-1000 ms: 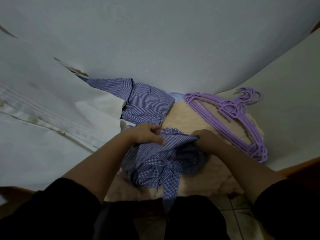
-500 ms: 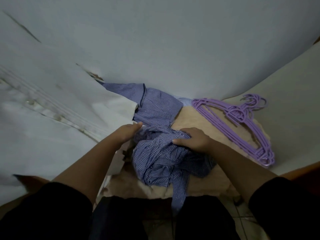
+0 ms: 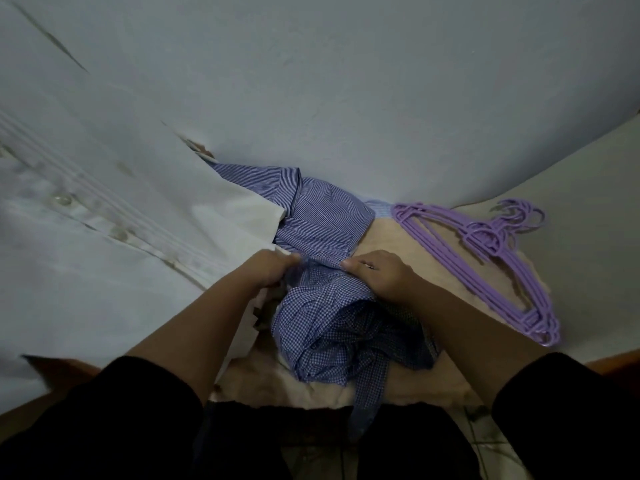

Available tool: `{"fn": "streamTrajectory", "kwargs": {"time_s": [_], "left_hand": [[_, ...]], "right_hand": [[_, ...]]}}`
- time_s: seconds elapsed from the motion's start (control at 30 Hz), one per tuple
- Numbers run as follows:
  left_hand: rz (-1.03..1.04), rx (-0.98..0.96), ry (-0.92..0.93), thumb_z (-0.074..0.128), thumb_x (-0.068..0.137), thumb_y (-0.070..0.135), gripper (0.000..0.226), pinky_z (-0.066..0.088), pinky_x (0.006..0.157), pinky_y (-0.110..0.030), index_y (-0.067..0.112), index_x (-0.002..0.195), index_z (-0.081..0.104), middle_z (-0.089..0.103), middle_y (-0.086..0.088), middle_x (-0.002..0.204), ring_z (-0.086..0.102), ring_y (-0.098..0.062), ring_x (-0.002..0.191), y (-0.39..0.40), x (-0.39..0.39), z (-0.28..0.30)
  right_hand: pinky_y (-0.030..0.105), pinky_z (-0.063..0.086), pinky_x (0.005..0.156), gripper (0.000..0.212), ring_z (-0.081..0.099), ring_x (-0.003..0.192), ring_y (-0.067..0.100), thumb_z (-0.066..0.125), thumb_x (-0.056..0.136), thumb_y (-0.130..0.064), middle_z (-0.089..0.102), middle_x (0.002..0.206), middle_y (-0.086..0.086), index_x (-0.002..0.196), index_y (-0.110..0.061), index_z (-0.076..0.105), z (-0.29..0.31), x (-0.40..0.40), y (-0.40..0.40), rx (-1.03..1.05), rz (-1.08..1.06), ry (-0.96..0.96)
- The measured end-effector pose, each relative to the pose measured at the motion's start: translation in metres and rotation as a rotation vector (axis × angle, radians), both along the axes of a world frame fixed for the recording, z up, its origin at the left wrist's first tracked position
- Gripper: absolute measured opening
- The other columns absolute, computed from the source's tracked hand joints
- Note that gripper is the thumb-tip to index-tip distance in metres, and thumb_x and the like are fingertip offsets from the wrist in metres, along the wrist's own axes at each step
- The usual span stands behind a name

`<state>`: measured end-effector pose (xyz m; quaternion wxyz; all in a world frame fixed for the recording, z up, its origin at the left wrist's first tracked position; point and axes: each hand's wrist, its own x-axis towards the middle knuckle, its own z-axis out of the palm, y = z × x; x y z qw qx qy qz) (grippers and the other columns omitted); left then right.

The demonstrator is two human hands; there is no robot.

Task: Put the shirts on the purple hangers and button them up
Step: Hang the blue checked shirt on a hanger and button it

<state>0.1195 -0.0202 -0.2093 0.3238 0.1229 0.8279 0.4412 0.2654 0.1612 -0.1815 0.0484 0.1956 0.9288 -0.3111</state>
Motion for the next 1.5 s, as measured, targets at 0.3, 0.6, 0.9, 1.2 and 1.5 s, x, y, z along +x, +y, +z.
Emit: {"fn": "streamTrajectory", "kwargs": {"time_s": [0.3, 0.6, 0.9, 1.2, 1.5], "left_hand": [[-0.135, 0.316, 0.149, 0.062, 0.084, -0.008, 0.034, 0.057, 0.077, -0.022, 0.009, 0.113, 0.069, 0.071, -0.009, 0.093, 0.065, -0.014, 0.077, 0.03, 0.01, 0.081], [-0.289, 0.376, 0.235, 0.055, 0.084, -0.011, 0.034, 0.055, 0.072, -0.022, 0.017, 0.087, 0.074, 0.072, -0.005, 0.08, 0.061, -0.012, 0.071, 0.049, 0.033, 0.164], [-0.303, 0.338, 0.317, 0.062, 0.083, -0.009, 0.03, 0.05, 0.065, -0.027, 0.017, 0.092, 0.051, 0.06, -0.001, 0.076, 0.057, -0.014, 0.068, 0.066, 0.062, 0.161], [-0.226, 0.301, 0.384, 0.053, 0.092, 0.005, 0.028, 0.056, 0.078, -0.041, 0.014, 0.118, 0.054, 0.065, -0.003, 0.089, 0.061, -0.02, 0.079, 0.074, 0.078, 0.172], [-0.541, 0.025, 0.535, 0.078, 0.078, 0.025, 0.037, 0.051, 0.089, -0.036, 0.01, 0.11, 0.066, 0.068, -0.009, 0.109, 0.063, -0.025, 0.101, 0.08, 0.1, 0.172]], "right_hand": [[0.032, 0.041, 0.095, 0.031, 0.054, 0.115, 0.02, 0.053, 0.095, -0.033, 0.059, 0.126, 0.003, 0.12, -0.017, 0.061, 0.052, -0.008, 0.007, -0.144, -0.094, 0.253], [0.025, 0.042, 0.082, 0.039, 0.054, 0.101, 0.014, 0.072, 0.08, -0.013, 0.057, 0.112, 0.0, 0.109, -0.02, 0.046, 0.117, 0.001, 0.013, -0.21, -0.156, 0.453], [0.041, 0.05, 0.071, 0.035, 0.057, 0.074, 0.024, 0.071, 0.081, -0.009, 0.055, 0.082, 0.013, 0.089, -0.029, 0.043, 0.152, 0.036, 0.026, -0.351, -0.287, 0.639], [0.027, 0.04, 0.058, 0.031, 0.05, 0.065, 0.017, 0.07, 0.083, -0.012, 0.05, 0.071, 0.002, 0.099, -0.018, 0.045, 0.169, 0.078, 0.053, -0.239, -0.37, 0.695], [0.025, 0.039, 0.057, 0.03, 0.047, 0.062, 0.013, 0.069, 0.083, -0.008, 0.049, 0.071, 0.001, 0.1, -0.016, 0.046, 0.193, 0.094, 0.054, -0.213, -0.369, 0.788]]}}
